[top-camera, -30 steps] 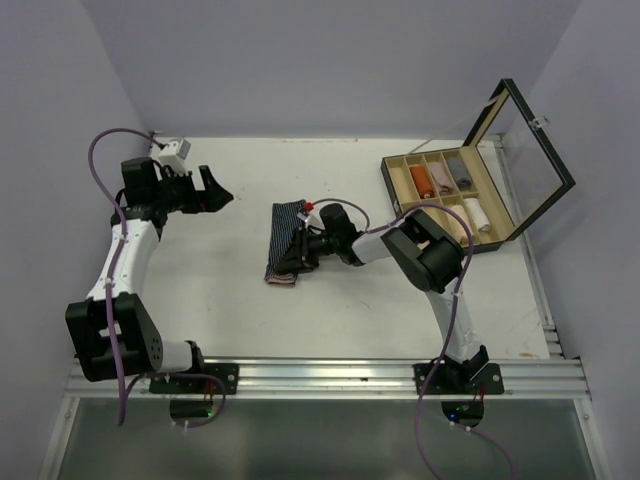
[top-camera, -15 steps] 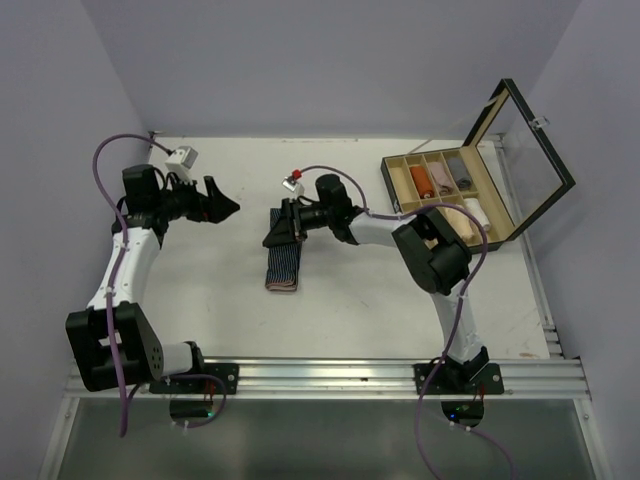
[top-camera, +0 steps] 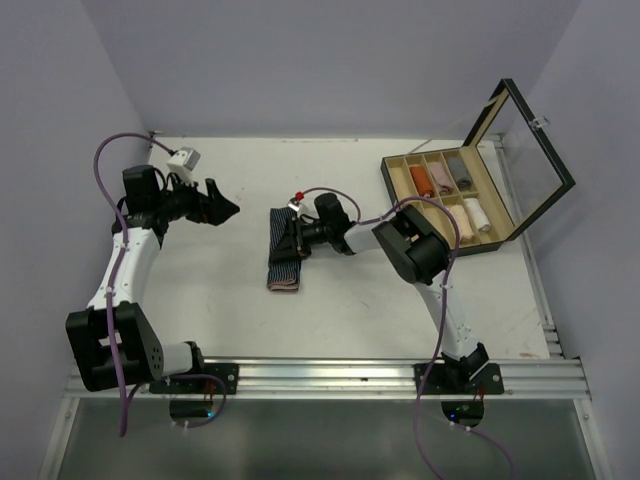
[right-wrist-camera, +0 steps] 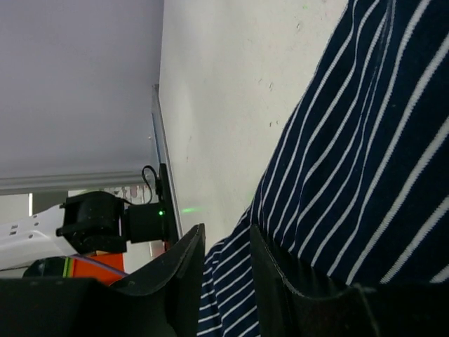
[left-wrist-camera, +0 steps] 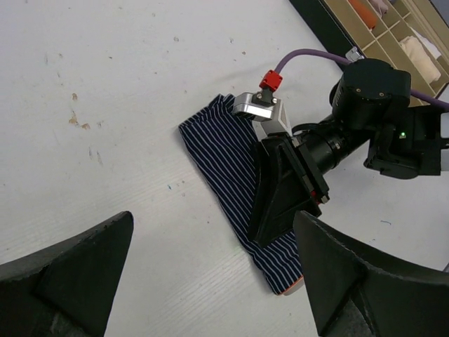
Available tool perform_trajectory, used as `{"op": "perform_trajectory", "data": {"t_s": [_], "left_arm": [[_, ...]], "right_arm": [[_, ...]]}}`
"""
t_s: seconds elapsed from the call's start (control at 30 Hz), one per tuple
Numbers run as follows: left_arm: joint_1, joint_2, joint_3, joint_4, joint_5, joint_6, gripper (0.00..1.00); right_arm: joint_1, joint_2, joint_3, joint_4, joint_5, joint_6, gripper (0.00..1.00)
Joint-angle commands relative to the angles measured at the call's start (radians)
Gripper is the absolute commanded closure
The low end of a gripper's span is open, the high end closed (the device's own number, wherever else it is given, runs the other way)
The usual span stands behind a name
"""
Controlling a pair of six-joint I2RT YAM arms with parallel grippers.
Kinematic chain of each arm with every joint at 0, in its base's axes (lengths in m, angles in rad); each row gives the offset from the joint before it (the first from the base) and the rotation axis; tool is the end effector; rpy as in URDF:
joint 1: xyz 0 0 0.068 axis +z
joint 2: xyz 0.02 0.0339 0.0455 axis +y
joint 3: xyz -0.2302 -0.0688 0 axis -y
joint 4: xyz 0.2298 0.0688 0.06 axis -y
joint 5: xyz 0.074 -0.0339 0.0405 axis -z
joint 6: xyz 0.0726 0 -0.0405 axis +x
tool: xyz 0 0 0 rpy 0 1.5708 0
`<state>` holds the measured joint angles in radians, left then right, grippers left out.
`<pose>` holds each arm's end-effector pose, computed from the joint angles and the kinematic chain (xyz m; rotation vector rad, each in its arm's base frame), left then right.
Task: Roll the underwear
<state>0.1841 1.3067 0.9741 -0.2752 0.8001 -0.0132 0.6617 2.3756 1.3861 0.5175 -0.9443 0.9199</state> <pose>0.3035 0.0035 0.2463 0.2445 2.0484 -0.7588 0.3316 0.3328 0.0610 -0.4191 2.3850 1.8361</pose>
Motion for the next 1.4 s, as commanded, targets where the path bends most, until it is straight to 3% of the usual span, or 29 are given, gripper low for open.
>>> {"op": "perform_trajectory", "data": {"t_s": [0.0, 0.27, 0.77, 1.03, 1.07, 1.17, 1.37], "left_arm": [[0.009, -0.018, 0.011, 0.011, 0.025, 0.059, 0.00], [0.009, -0.004, -0.003, 0.024, 0.044, 0.111, 0.00], [0.003, 0.042, 0.041, -0.077, -0.048, 0.205, 0.00], [0.002, 0.039, 0.043, -0.081, -0.039, 0.265, 0.03], [0.002, 0.037, 0.044, -0.087, -0.029, 0.313, 0.04], [-0.032, 0.013, 0.054, -0.151, 0.001, 0.489, 0.23], [-0.250, -0.167, -0.095, -0.113, -0.096, 0.729, 0.26]], "right_arm": [[-0.004, -0.073, -0.012, 0.027, -0.004, -0.001, 0.62], [-0.063, -0.138, 0.174, -0.152, 0.024, -0.107, 0.49], [-0.105, 0.217, 0.421, -0.154, 0.076, -0.141, 0.47], [-0.108, 0.097, 0.490, -0.220, -0.025, -0.164, 0.46], [-0.108, 0.073, 0.493, -0.241, -0.033, -0.179, 0.46], [-0.105, -0.033, 0.449, -0.341, -0.066, -0.239, 0.47], [-0.090, -0.231, 0.130, -0.378, -0.108, -0.240, 0.58]]}}
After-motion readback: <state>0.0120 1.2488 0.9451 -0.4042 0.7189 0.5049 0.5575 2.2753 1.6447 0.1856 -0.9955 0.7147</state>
